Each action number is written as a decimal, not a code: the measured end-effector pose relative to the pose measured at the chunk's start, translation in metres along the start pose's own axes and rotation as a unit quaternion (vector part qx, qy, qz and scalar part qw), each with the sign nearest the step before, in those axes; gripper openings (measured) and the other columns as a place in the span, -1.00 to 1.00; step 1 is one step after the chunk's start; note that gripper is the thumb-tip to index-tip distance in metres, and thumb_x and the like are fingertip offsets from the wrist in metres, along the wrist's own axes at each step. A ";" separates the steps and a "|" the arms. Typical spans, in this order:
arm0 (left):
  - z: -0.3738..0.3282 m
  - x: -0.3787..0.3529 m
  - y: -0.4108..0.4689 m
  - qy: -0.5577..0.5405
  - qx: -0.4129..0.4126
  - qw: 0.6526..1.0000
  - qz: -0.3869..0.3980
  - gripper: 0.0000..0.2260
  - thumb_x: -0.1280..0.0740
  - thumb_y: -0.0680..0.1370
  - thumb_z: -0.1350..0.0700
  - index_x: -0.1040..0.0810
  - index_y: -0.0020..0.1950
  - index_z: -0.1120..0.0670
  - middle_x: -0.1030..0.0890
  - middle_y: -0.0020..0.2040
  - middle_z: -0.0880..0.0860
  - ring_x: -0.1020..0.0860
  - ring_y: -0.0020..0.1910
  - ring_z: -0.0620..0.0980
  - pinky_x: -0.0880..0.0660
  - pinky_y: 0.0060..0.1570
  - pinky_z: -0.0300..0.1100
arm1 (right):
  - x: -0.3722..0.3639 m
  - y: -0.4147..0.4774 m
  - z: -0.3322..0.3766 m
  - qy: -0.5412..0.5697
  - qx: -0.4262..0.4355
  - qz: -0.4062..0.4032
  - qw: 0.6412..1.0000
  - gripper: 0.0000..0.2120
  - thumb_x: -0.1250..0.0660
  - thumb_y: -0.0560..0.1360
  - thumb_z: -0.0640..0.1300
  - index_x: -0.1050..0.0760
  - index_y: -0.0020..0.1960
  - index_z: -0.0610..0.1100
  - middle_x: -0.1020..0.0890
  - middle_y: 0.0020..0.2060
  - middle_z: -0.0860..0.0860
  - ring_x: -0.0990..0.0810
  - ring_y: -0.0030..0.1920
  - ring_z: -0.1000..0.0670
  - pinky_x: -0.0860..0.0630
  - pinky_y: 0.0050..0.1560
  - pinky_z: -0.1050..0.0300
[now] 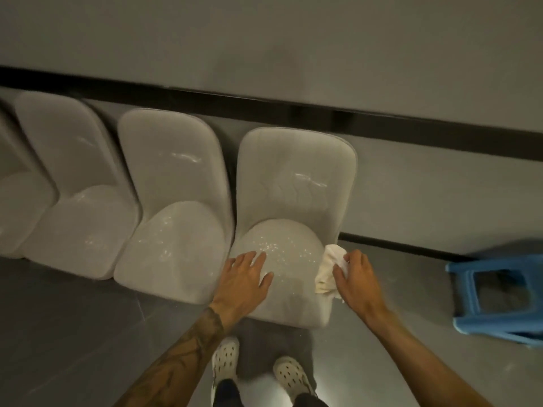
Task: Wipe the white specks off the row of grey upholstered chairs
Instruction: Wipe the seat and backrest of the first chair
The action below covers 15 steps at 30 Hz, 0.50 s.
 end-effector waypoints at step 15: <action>0.155 -0.179 0.157 0.028 -0.106 0.992 0.062 -0.45 -0.08 0.73 -0.16 -0.14 0.69 -0.01 -0.22 0.67 0.05 -0.22 0.62 0.02 -0.06 0.59 -0.08 | -0.217 0.051 -0.106 -0.036 -0.135 -0.083 0.987 -0.73 -0.30 0.58 -0.01 -0.33 0.14 -0.14 -0.49 0.07 -0.12 -0.50 -0.11 -0.05 -0.48 -0.13 0.11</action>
Point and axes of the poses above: each hand's wrist, its own y-axis towards the middle knuckle, its own x-axis out of the back of the hand, z = x × y, the point moved 9 cm from there along y, towards the middle knuckle
